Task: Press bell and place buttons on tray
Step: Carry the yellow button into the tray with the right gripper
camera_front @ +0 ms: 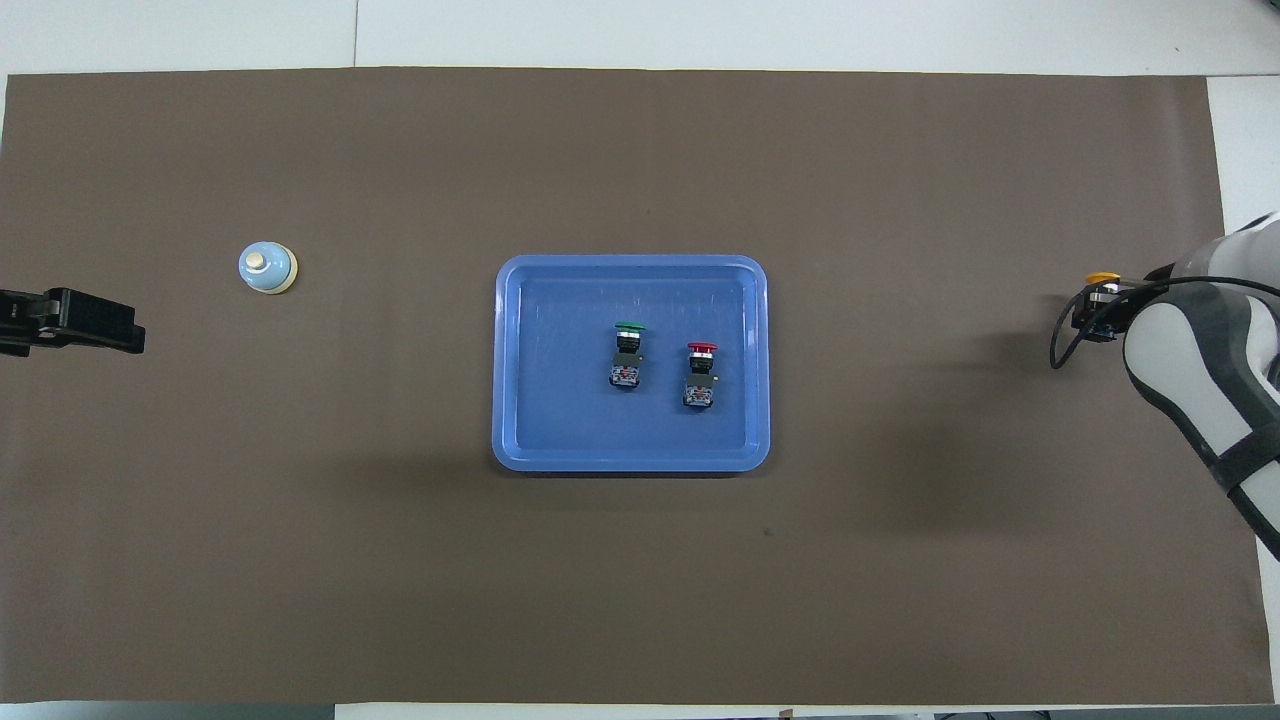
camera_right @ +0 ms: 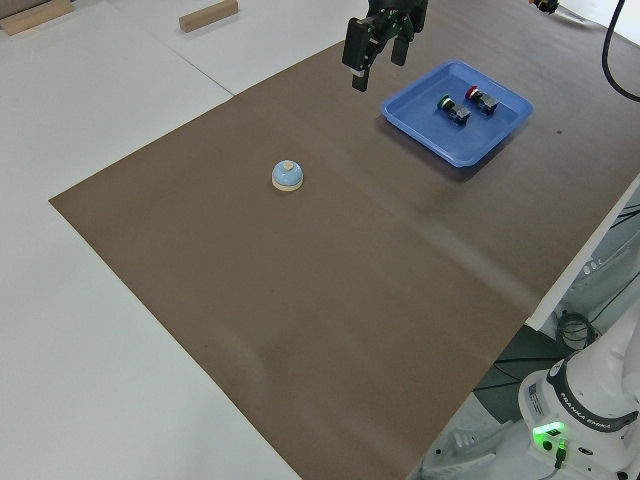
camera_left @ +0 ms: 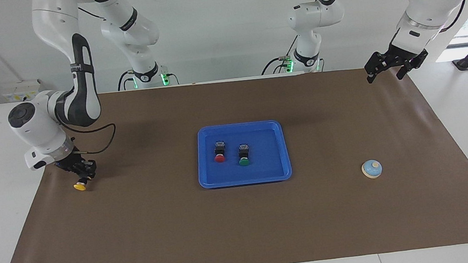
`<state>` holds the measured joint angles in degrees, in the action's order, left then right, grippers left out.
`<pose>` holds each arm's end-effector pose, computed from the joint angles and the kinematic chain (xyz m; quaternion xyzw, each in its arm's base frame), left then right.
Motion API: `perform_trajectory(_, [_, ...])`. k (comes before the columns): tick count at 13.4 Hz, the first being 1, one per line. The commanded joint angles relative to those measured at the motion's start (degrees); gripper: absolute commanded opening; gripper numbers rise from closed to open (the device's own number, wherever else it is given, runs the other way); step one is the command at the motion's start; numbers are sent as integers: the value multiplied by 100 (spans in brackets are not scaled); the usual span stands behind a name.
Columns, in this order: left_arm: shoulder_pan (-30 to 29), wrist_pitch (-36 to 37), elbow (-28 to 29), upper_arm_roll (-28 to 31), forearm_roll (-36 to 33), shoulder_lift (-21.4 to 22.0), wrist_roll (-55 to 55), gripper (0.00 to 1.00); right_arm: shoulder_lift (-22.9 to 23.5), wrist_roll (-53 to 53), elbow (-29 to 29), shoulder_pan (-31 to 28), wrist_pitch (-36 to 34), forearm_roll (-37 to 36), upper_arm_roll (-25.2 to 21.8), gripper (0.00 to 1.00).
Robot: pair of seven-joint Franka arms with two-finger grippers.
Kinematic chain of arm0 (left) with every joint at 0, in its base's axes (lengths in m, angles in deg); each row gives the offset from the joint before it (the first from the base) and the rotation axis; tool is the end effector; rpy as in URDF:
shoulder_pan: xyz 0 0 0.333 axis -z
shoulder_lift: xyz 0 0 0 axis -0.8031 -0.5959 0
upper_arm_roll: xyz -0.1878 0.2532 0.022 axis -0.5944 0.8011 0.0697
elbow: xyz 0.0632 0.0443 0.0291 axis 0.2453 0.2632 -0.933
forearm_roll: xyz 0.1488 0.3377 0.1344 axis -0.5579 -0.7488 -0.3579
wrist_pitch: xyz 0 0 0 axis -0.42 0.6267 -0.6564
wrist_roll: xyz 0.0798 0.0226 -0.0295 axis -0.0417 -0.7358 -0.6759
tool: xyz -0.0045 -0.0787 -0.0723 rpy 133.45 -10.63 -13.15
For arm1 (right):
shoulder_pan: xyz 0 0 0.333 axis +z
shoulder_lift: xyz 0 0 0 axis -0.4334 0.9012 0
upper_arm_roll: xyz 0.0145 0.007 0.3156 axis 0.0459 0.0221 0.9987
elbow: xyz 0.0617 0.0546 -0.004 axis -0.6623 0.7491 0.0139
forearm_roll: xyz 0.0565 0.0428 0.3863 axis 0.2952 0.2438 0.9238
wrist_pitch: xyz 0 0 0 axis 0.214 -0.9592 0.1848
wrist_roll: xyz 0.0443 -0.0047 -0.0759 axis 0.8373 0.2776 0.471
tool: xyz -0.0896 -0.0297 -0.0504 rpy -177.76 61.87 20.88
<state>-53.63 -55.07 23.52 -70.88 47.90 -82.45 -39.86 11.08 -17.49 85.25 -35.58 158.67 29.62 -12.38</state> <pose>0.5334 -0.0139 0.6056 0.9994 -0.0267 -0.0222 0.0018 0.6130 -0.0727 0.3969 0.9960 -0.0883 -0.0144 0.0026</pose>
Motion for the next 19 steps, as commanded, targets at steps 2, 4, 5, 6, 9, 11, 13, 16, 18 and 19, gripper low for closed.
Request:
perform_trajectory(2, [29, -6, 91, 38, 31, 101, 8, 100, 146, -1395, -807, 1197, -748, -8, 16, 0])
perform_trajectory(4, [29, -6, 91, 38, 22, 101, 8, 100, 225, -2301, -1027, 2023, -740, 70, 16, 0])
perform_trajectory(5, [20, -6, 91, 38, 22, 101, 8, 100, 313, -2583, -1202, 2401, -783, 71, 16, 0])
perform_trajectory(6, [29, -6, 91, 38, 31, 101, 8, 100, 479, -2891, -1482, 2718, -932, 97, 25, 0])
perform_trajectory(9, [29, -6, 91, 38, 22, 101, 8, 100, 1181, -3743, -2335, 3641, -1197, 255, 34, 0])
perform_trajectory(11, [29, -6, 91, 38, 31, 101, 8, 100, 1709, -4141, -2705, 4117, -1101, 238, 25, 0])
perform_trajectory(13, [20, 2, 91, 38, 31, 101, 8, 100, 1895, -4239, -2664, 4434, -542, 273, 34, 0])
perform_trajectory(16, [29, -6, 91, 38, 22, 101, 8, 100, 2140, -4265, -2549, 4759, -327, 273, 34, 0])
perform_trajectory(18, [20, -6, 91, 38, 22, 101, 8, 100, 2177, -4265, -2296, 4804, -30, 247, 34, 0])
perform_trajectory(19, [29, -6, 91, 38, 31, 101, 8, 100, 2177, -4265, -2155, 4891, 181, 247, 34, 0])
